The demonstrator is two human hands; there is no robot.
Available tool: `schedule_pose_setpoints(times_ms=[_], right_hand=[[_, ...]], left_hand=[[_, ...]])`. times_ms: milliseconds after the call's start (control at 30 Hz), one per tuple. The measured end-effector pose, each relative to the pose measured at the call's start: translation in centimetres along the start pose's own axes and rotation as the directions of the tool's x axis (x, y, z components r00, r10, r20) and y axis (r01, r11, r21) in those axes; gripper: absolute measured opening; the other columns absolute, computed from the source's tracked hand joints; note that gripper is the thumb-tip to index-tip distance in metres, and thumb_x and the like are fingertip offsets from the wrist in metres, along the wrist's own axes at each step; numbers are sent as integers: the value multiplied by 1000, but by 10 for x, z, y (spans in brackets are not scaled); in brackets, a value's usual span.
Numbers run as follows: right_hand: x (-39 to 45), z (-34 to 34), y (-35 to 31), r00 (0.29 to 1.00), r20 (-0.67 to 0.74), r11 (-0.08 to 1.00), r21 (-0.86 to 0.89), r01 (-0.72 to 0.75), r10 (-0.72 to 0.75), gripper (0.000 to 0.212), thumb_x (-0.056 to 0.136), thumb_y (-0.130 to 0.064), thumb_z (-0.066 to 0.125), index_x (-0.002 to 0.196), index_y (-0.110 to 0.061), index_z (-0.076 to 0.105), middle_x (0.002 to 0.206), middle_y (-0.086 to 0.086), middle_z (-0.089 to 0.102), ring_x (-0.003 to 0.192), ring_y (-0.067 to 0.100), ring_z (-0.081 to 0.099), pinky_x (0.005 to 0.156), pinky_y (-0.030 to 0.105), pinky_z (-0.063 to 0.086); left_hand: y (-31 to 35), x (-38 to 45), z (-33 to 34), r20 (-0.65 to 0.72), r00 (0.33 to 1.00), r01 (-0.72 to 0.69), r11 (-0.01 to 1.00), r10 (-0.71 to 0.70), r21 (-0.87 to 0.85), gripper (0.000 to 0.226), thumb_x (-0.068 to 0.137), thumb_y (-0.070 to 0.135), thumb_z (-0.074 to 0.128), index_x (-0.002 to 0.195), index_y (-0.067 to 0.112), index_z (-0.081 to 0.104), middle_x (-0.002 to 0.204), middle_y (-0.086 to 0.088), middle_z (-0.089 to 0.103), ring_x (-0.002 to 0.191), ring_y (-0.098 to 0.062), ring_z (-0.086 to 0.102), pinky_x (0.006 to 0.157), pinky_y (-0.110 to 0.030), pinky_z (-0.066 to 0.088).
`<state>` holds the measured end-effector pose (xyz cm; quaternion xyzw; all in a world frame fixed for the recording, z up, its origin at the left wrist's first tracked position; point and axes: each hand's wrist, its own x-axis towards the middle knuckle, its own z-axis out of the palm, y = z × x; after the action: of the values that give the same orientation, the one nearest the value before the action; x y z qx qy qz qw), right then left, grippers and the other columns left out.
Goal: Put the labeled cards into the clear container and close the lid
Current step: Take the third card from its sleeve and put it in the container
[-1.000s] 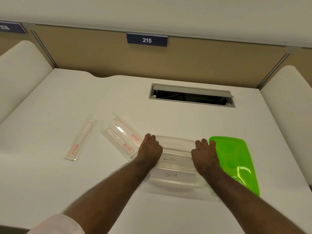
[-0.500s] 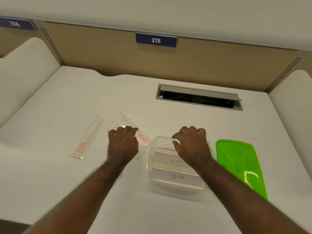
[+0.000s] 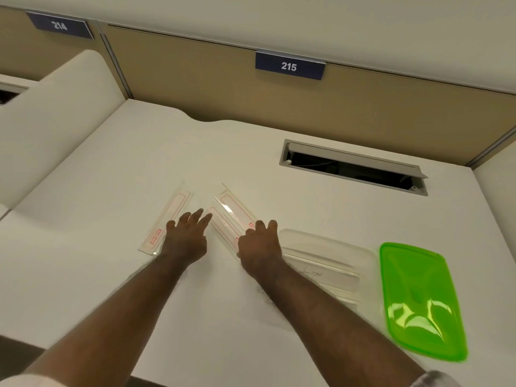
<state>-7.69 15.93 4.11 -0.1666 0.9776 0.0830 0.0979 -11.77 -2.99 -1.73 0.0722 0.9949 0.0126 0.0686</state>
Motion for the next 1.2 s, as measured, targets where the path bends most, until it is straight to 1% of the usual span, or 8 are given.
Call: schedule_pose_setpoints(times_ms=[233,433,533,667,833,900,1000,1200], right_hand=[[12,9,-11,996,6,994,72,-84,84,15,78,-19,65,92,-18,63,91,5,71,96,27,60,99,47,28],[19,10,-5,974,16,919,329,-217,224,10,81,-16,53,84,-20,62,83,0,70,87,25,62,87,43,28],[20,2,4,948,87,793,527,-305,306,13,84,-28,54,85,-24,67,86,-4,72,87,23,63,84,40,29],[12,-15,20,927,206,396,859,-325,312,17,82,-33,59,87,-25,72,86,-9,73,85,16,65,76,29,49],[-3,-43,51,930,290,43,951,-307,227,16,90,-19,61,96,-15,75,75,-3,71,66,1,61,54,15,41],[-9,-50,65,921,343,22,936,-352,184,17,90,-16,59,94,-18,76,76,-1,70,49,2,46,46,17,28],[-19,-57,88,902,415,-4,909,-418,115,21,86,-7,59,84,-17,77,80,0,70,58,11,30,50,23,24],[-33,-59,119,847,530,-55,848,-528,44,15,84,-4,62,86,-7,77,71,1,68,53,9,34,46,21,30]], left_hand=[[1,-1,7,87,996,-25,998,30,-61,67,90,29,51,151,26,22,161,4,24,146,-25,23,110,-56,26],[-1,0,5,71,997,2,986,10,-166,69,90,30,52,152,26,21,161,2,23,145,-25,25,109,-56,29],[-2,2,-1,6,993,109,906,-117,-408,67,92,33,54,152,22,25,159,-1,27,143,-27,30,110,-55,28],[-3,-3,-16,-71,963,89,554,-260,-828,66,88,1,52,150,16,31,155,-6,35,142,-23,33,112,-36,26],[-10,-6,-39,-286,943,-88,698,-172,-711,80,80,-10,52,150,23,31,160,-4,22,146,-20,22,115,-45,20],[-14,-2,-49,-295,949,-125,731,-108,-671,79,82,-1,65,149,26,32,161,-2,18,146,-20,23,114,-53,19],[-18,4,-64,-271,960,-219,775,64,-593,73,78,14,77,142,26,44,160,1,24,143,-19,29,114,-46,23],[-14,8,-85,-49,974,-204,755,222,-623,67,66,29,87,125,38,57,128,15,60,118,-9,54,98,-28,42]])
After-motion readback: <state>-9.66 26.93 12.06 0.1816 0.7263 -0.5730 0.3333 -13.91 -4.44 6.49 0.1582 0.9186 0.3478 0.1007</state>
